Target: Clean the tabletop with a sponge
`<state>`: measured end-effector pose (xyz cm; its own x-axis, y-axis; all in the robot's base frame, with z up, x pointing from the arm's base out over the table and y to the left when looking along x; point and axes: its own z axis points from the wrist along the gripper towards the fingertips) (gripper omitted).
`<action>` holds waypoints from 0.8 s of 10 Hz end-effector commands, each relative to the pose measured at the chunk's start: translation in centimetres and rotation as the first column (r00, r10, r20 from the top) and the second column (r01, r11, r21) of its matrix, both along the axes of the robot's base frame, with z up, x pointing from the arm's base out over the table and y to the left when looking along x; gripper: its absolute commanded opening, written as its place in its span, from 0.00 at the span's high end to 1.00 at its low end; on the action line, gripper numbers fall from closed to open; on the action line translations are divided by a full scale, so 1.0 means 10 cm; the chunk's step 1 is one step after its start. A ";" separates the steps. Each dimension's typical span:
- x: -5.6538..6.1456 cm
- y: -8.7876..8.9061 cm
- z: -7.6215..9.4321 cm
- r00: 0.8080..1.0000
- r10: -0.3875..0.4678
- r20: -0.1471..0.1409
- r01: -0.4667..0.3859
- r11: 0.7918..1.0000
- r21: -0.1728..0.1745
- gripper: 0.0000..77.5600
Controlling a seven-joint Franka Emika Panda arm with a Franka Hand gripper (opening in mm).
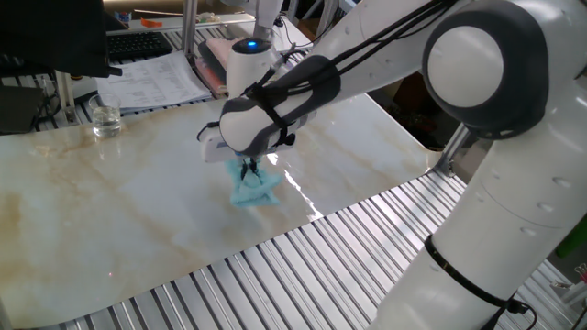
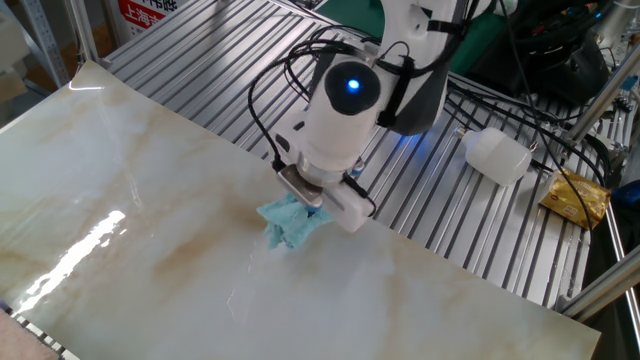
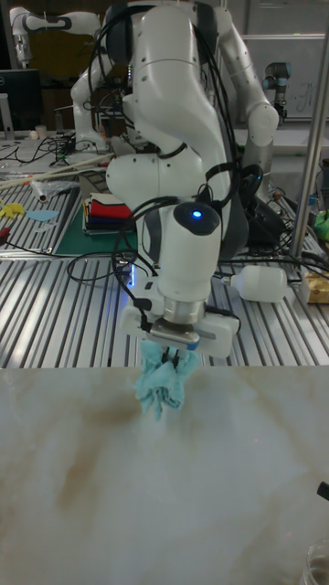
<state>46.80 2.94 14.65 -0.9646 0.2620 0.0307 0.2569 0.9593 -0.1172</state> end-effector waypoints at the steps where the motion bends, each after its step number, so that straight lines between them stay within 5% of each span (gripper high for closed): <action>1: 0.01 0.00 0.01 0.993 -0.116 0.013 0.116 0.993 0.013 0.98; 2: 0.01 0.00 0.01 0.994 -0.112 0.013 0.112 0.994 -0.001 0.98; 5: 0.40 -0.30 0.17 0.998 -0.070 0.002 0.070 0.997 -0.010 0.98; 8: 0.64 -0.53 0.17 0.998 -0.056 -0.003 0.056 0.998 -0.017 0.98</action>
<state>50.66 0.01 15.77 -0.9399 0.3404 0.0262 0.3350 0.9343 -0.1220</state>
